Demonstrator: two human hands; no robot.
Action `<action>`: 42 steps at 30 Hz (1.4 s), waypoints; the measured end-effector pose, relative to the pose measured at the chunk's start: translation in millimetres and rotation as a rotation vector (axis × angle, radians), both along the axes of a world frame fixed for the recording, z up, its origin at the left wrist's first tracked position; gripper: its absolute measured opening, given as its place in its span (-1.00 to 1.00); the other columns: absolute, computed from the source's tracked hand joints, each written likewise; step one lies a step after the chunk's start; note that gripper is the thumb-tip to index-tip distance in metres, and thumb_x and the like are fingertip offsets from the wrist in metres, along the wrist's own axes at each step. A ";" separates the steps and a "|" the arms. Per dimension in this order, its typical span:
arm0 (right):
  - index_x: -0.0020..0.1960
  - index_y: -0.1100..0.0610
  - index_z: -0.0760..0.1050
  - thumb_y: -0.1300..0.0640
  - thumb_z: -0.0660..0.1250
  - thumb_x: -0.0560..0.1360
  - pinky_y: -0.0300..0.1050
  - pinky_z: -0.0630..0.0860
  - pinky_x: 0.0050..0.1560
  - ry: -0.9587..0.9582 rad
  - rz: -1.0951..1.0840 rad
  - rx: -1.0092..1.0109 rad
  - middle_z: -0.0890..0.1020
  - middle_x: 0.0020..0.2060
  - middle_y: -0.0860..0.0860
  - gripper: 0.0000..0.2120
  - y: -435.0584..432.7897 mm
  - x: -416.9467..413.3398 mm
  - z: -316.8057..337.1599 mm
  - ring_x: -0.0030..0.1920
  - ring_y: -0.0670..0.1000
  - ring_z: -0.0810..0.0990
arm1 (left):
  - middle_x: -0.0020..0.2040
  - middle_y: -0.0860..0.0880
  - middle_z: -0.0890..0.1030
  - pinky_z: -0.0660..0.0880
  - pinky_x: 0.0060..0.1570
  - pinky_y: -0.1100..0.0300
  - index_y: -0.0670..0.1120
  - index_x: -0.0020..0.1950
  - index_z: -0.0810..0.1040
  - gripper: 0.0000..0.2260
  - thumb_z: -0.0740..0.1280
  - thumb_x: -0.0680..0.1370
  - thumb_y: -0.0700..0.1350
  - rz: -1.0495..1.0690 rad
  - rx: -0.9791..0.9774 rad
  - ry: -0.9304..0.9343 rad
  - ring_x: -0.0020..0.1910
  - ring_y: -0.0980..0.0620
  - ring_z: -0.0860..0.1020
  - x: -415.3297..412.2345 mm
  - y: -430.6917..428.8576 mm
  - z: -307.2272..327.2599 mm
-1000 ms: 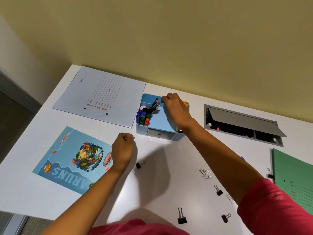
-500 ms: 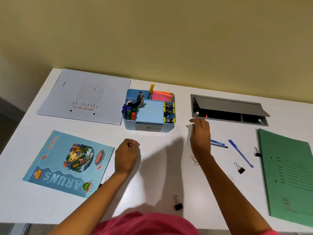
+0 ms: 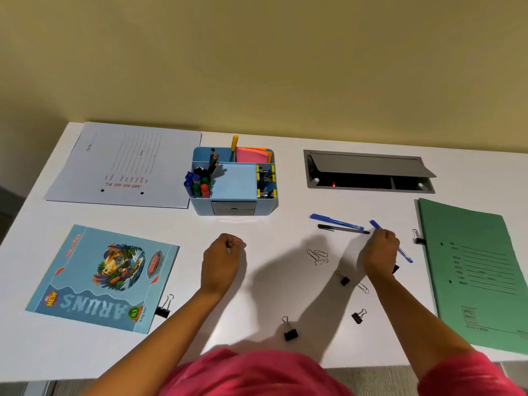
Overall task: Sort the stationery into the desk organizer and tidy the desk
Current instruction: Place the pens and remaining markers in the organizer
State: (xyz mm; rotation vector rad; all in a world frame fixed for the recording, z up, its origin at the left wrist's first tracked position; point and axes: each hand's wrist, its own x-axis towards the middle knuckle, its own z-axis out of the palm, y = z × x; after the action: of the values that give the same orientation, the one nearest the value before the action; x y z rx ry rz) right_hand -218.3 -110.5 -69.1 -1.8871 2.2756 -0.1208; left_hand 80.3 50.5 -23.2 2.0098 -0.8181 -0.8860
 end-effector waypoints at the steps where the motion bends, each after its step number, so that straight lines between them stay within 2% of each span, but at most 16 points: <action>1: 0.27 0.31 0.36 0.41 0.39 0.36 -0.04 0.47 0.10 0.011 0.006 -0.002 0.48 0.16 0.23 -0.50 0.1 -1.1 -0.7 0.15 0.19 0.45 | -0.12 0.09 0.62 0.33 -0.21 0.47 -0.05 -0.05 0.56 -0.85 0.21 0.58 -0.21 0.001 0.006 0.001 -0.11 0.12 0.53 -0.7 0.1 -0.6; 5: 0.25 0.32 0.39 0.46 0.33 0.40 0.07 0.52 -0.01 -0.105 -0.039 -0.060 0.47 0.12 0.25 -0.56 3.4 2.1 4.5 0.09 0.23 0.48 | -0.14 0.13 0.61 0.33 -0.20 0.46 -0.03 -0.06 0.56 -0.84 0.20 0.58 -0.21 -0.006 0.027 -0.010 -0.13 0.18 0.52 -4.8 -0.4 -0.9; 9: 0.18 0.34 0.40 0.45 0.34 0.40 0.07 0.53 0.02 -0.055 -0.025 0.002 0.47 0.10 0.26 -0.64 -1.0 -0.2 2.2 0.07 0.22 0.49 | -0.14 0.11 0.60 0.32 -0.25 0.59 -0.08 -0.04 0.57 -0.83 0.19 0.58 -0.23 -0.013 0.026 0.000 -0.17 0.29 0.49 -8.4 -1.1 0.3; 14: 0.14 0.37 0.43 0.29 0.34 0.49 0.02 0.54 0.01 -0.087 -0.037 0.016 0.50 0.06 0.26 -0.74 -8.1 6.6 7.4 0.04 0.19 0.52 | -0.13 0.11 0.62 0.34 -0.22 0.57 -0.12 -0.03 0.59 -0.80 0.17 0.57 -0.26 0.002 0.056 0.045 -0.15 0.31 0.50 -10.3 0.5 -5.7; 17: 0.09 0.33 0.42 0.27 0.33 0.50 -0.06 0.49 -0.10 -0.227 0.004 -0.118 0.49 0.01 0.22 -0.79 -3.3 25.1 17.8 -0.04 0.15 0.50 | -0.13 0.09 0.63 0.43 -0.04 0.32 -0.11 -0.03 0.60 -0.79 0.17 0.57 -0.25 0.063 0.082 0.096 -0.15 0.17 0.54 -5.3 3.3 -9.8; 19: 0.06 0.28 0.40 0.27 0.29 0.52 -0.15 0.46 -0.16 -0.368 0.056 -0.189 0.47 -0.02 0.18 -0.85 0.4 47.0 33.9 -0.11 0.06 0.48 | -0.14 0.06 0.63 0.48 -0.04 0.12 -0.07 -0.06 0.60 -0.79 0.18 0.56 -0.24 0.145 0.075 0.150 -0.17 0.04 0.55 2.8 4.0 -10.8; 21: 0.04 0.20 0.36 0.29 0.26 0.53 -0.29 0.42 -0.22 -0.544 0.113 -0.196 0.44 -0.05 0.14 -0.89 3.3 77.3 54.3 -0.19 -0.01 0.46 | -0.13 0.00 0.63 0.53 -0.11 0.08 0.02 -0.12 0.55 -0.81 0.20 0.57 -0.21 0.245 0.051 0.167 -0.21 0.00 0.57 13.8 2.8 -7.9; 23: -0.02 0.14 0.32 0.33 0.23 0.51 -0.29 0.45 -0.26 -0.745 0.180 -0.201 0.44 -0.12 0.18 -0.86 6.1 111.5 75.9 -0.21 0.02 0.54 | -0.09 -0.04 0.62 0.56 -0.07 0.03 0.02 -0.11 0.51 -0.87 0.23 0.56 -0.18 0.370 0.016 0.127 -0.16 -0.06 0.59 27.6 -1.8 -2.2; 24: -0.03 0.16 0.33 0.36 0.22 0.51 -0.34 0.45 -0.28 -0.790 0.238 -0.244 0.44 -0.18 0.18 -0.86 6.6 127.4 86.0 -0.23 -0.08 0.57 | -0.08 -0.05 0.62 0.55 -0.04 0.01 -0.02 -0.07 0.51 -0.92 0.24 0.55 -0.17 0.430 0.003 0.098 -0.11 -0.10 0.60 35.0 -5.7 2.2; 26: -0.01 0.31 0.40 0.41 0.22 0.52 -0.50 0.39 -0.26 -0.787 0.417 -0.434 0.45 -0.21 0.14 -0.93 6.4 158.2 105.4 -0.23 -0.30 0.51 | -0.12 -0.04 0.61 0.51 -0.06 0.06 -0.05 -0.01 0.51 -0.94 0.26 0.54 -0.16 0.520 -0.017 0.071 -0.09 -0.12 0.60 50.2 -15.0 9.9; 27: 0.00 0.35 0.43 0.40 0.23 0.54 -0.47 0.41 -0.21 -0.794 0.511 -0.518 0.48 -0.18 0.14 -0.94 3.9 172.5 110.4 -0.19 -0.28 0.50 | -0.14 -0.01 0.60 0.49 -0.12 0.11 -0.05 0.00 0.51 -0.93 0.26 0.55 -0.15 0.544 -0.032 0.084 -0.11 -0.11 0.61 57.1 -19.8 13.9; 29: 0.05 0.29 0.47 0.30 0.24 0.56 -0.21 0.51 -0.09 -0.835 0.577 -0.556 0.55 -0.11 0.12 -0.90 -5.1 201.5 119.3 -0.11 -0.11 0.51 | -0.08 -0.02 0.60 0.43 -0.25 0.27 -0.05 0.05 0.52 -0.90 0.25 0.57 -0.12 0.574 -0.068 0.139 -0.15 -0.07 0.60 69.5 -29.5 20.4; 31: 0.06 0.22 0.47 0.24 0.25 0.57 -0.11 0.54 -0.05 -0.870 0.554 -0.537 0.58 -0.07 0.08 -0.90 -13.6 227.1 126.5 -0.09 0.00 0.54 | 0.05 -0.05 0.61 0.45 -0.19 0.31 -0.07 0.13 0.54 -0.83 0.25 0.59 -0.09 0.579 -0.087 0.175 -0.07 -0.04 0.61 80.8 -38.5 21.7; 34: 0.06 0.20 0.47 0.24 0.24 0.57 -0.25 0.46 -0.09 -0.891 0.604 -0.520 0.58 -0.06 0.05 -0.90 -24.0 257.9 135.1 -0.11 -0.03 0.53 | 0.13 -0.07 0.62 0.52 0.14 0.05 -0.06 0.17 0.56 -0.79 0.25 0.59 -0.04 0.544 -0.089 0.195 0.09 -0.08 0.59 93.9 -49.2 14.7; 37: 0.06 0.19 0.47 0.23 0.20 0.59 -0.45 0.34 -0.20 -0.884 0.639 -0.425 0.56 -0.09 0.00 -0.90 -35.5 279.1 132.2 -0.17 -0.11 0.48 | 0.15 -0.09 0.62 0.49 0.22 -0.07 -0.05 0.20 0.57 -0.77 0.23 0.60 -0.05 0.491 -0.053 0.205 0.14 -0.10 0.57 96.7 -54.4 12.4; 42: 0.07 0.20 0.49 0.21 0.15 0.61 -0.28 0.38 -0.12 -0.762 0.697 -0.296 0.58 -0.06 0.07 -0.84 -48.3 296.0 106.7 -0.10 -0.01 0.51 | 0.18 -0.09 0.62 0.49 0.22 -0.07 -0.05 0.22 0.57 -0.75 0.21 0.61 -0.06 0.469 -0.050 0.180 0.15 -0.10 0.56 99.0 -54.4 12.0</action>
State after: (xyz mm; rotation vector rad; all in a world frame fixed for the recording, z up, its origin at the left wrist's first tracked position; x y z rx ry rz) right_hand 77.7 -158.8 37.6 -2.1391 1.0942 -0.9201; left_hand 179.3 -3.9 -11.3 1.9284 -0.2467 -0.7464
